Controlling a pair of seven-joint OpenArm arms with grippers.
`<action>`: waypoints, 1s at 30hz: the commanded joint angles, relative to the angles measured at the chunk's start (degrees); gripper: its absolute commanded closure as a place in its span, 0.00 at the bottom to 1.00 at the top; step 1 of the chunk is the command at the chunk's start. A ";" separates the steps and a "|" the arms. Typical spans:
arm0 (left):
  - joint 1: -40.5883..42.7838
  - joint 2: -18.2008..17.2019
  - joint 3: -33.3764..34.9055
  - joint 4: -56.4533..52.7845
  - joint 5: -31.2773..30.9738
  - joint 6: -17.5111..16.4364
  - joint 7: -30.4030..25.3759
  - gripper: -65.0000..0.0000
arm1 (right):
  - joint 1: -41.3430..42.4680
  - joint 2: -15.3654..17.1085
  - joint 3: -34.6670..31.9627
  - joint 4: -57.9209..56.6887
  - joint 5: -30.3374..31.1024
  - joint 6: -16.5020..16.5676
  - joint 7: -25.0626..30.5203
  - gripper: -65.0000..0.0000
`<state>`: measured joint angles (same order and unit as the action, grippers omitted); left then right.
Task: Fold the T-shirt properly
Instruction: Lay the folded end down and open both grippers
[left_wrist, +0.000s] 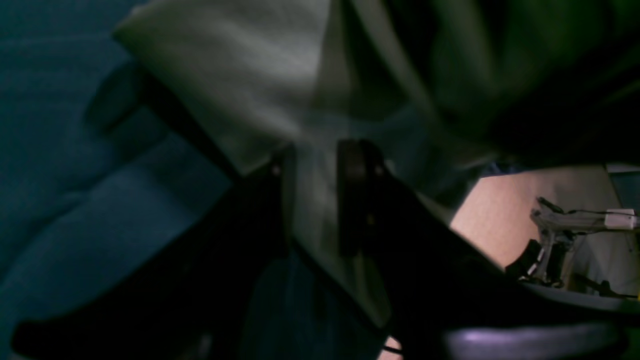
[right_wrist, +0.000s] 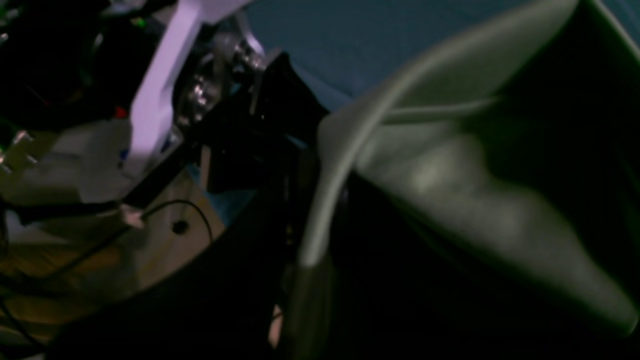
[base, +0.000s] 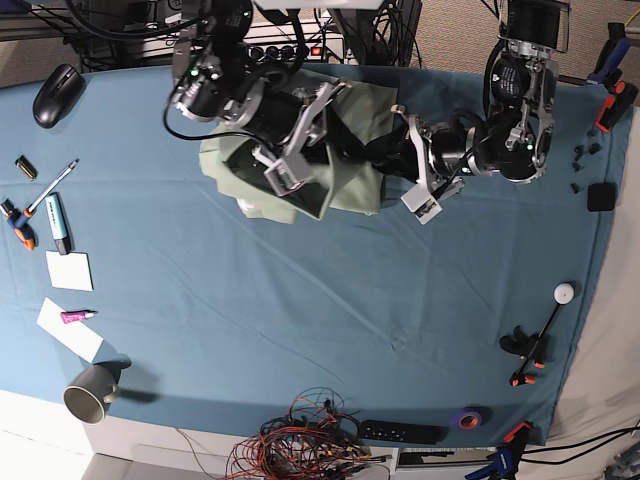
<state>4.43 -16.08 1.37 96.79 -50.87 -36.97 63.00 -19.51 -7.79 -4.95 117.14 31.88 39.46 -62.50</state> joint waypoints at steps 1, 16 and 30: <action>-0.63 -0.28 -0.28 1.01 -1.44 -0.42 -1.09 0.76 | 0.31 -0.33 -0.87 1.14 0.72 0.33 2.34 1.00; -2.69 -2.99 -4.70 4.37 0.39 -0.39 -1.36 0.60 | 0.26 -0.33 -2.32 1.14 -0.81 0.11 3.63 0.53; -0.48 -8.87 -13.00 8.61 -6.43 1.05 1.14 0.60 | 1.25 -0.31 -8.00 1.73 -3.30 0.54 2.78 0.53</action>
<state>4.47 -24.18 -11.25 104.33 -55.72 -35.66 64.95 -18.72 -7.79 -12.80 117.51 27.33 39.72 -61.28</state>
